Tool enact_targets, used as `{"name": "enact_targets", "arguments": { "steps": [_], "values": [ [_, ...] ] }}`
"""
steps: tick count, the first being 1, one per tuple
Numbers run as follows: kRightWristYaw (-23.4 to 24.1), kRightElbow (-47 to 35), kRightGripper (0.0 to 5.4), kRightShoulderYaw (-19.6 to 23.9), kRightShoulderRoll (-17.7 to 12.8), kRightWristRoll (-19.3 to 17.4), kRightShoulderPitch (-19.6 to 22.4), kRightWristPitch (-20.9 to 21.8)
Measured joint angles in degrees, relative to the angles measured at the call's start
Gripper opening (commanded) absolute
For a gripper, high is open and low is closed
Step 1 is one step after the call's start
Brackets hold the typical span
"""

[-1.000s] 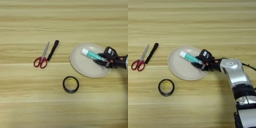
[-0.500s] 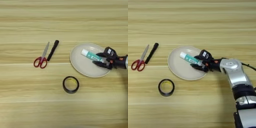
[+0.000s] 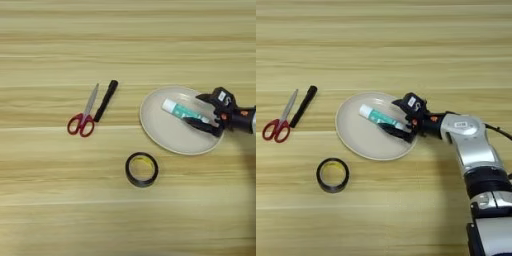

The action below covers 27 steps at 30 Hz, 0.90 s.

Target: Move the objects on the table

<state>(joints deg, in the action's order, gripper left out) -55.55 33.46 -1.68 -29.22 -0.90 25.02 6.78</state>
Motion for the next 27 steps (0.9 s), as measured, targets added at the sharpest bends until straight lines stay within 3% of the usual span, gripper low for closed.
{"name": "enact_targets", "arguments": {
  "steps": [9,16,27],
  "values": [
    [-0.17,-11.22,5.37,1.14,0.92,-4.03,-0.11,-1.94],
    [-5.64,-26.35,5.37,-0.95,1.63,-9.7,-5.72,-3.88],
    [-9.72,-37.34,5.37,-3.81,1.56,-12.77,-9.53,-8.2]
  ]
}}
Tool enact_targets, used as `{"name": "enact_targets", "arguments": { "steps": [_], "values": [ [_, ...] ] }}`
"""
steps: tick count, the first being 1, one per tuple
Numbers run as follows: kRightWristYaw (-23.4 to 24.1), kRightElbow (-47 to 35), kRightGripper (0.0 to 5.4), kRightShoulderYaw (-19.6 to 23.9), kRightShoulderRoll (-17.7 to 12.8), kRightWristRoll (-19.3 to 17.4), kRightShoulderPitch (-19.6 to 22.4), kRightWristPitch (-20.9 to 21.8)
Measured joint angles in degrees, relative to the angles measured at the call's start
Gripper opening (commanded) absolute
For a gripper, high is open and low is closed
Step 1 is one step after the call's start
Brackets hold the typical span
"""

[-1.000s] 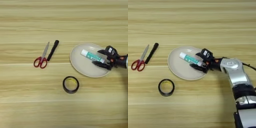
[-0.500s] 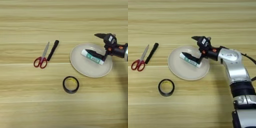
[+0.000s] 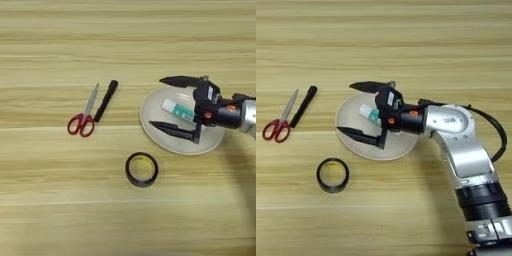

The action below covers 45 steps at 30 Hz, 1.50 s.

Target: Move the objects on the table

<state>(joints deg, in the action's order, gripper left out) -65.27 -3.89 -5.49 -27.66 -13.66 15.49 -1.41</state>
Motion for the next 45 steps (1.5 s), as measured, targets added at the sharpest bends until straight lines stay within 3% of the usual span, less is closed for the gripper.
{"name": "enact_targets", "arguments": {
  "steps": [15,30,45],
  "values": [
    [-4.7,-2.05,5.37,-5.62,-1.4,1.19,-3.07,-0.8],
    [-6.56,-0.16,5.37,-12.39,-1.79,6.18,-3.19,-0.46],
    [-5.32,3.31,5.37,-13.09,-1.6,10.5,-3.56,2.17]
  ]
}}
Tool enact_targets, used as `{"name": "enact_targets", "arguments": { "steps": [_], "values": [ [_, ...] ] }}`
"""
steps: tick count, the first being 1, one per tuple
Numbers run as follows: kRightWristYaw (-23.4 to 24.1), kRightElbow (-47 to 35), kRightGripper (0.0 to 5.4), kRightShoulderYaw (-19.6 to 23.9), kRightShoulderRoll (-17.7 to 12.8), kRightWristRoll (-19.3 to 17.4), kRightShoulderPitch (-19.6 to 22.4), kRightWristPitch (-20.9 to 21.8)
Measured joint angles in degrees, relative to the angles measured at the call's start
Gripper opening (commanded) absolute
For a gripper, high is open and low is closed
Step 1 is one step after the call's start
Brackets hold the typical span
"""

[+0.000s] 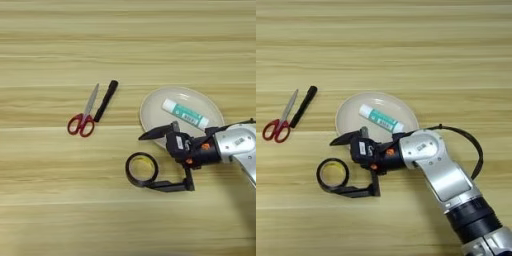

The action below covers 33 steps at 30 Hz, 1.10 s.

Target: Move the objects on the table

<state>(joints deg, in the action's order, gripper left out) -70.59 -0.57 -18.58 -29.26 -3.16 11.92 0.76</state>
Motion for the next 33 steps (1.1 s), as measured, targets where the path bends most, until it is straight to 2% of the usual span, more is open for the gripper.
{"name": "enact_targets", "arguments": {
  "steps": [9,29,33],
  "values": [
    [1.38,3.94,5.37,-1.07,0.07,3.73,0.04,1.39],
    [1.24,5.46,5.37,-4.61,1.16,4.93,0.54,2.38],
    [1.24,5.46,4.73,-4.99,1.32,5.08,0.71,2.37]
  ]
}}
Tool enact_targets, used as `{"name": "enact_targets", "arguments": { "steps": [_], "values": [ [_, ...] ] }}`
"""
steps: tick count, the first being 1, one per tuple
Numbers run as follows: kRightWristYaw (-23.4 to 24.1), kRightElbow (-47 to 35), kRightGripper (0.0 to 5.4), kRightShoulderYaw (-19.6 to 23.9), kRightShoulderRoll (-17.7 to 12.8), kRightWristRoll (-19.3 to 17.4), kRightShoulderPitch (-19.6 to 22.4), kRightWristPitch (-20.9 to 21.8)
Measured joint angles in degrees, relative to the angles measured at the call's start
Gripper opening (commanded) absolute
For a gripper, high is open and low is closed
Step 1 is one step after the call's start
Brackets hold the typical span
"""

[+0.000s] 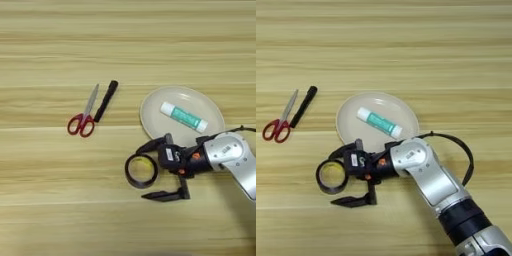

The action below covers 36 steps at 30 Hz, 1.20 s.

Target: Move the objects on the table

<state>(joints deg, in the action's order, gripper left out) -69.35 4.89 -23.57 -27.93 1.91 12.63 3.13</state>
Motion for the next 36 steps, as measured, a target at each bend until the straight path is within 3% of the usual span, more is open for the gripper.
{"name": "enact_targets", "arguments": {
  "steps": [5,18,28,36],
  "values": [
    [-0.02,0.0,4.11,-0.66,0.09,0.06,0.23,0.0],
    [0.19,0.06,4.05,-0.49,0.16,0.02,0.44,0.01],
    [1.19,-4.52,4.05,7.39,0.59,-5.53,3.1,-0.17],
    [2.94,0.42,4.05,13.24,-1.21,-5.65,5.48,0.03]
  ]
}}
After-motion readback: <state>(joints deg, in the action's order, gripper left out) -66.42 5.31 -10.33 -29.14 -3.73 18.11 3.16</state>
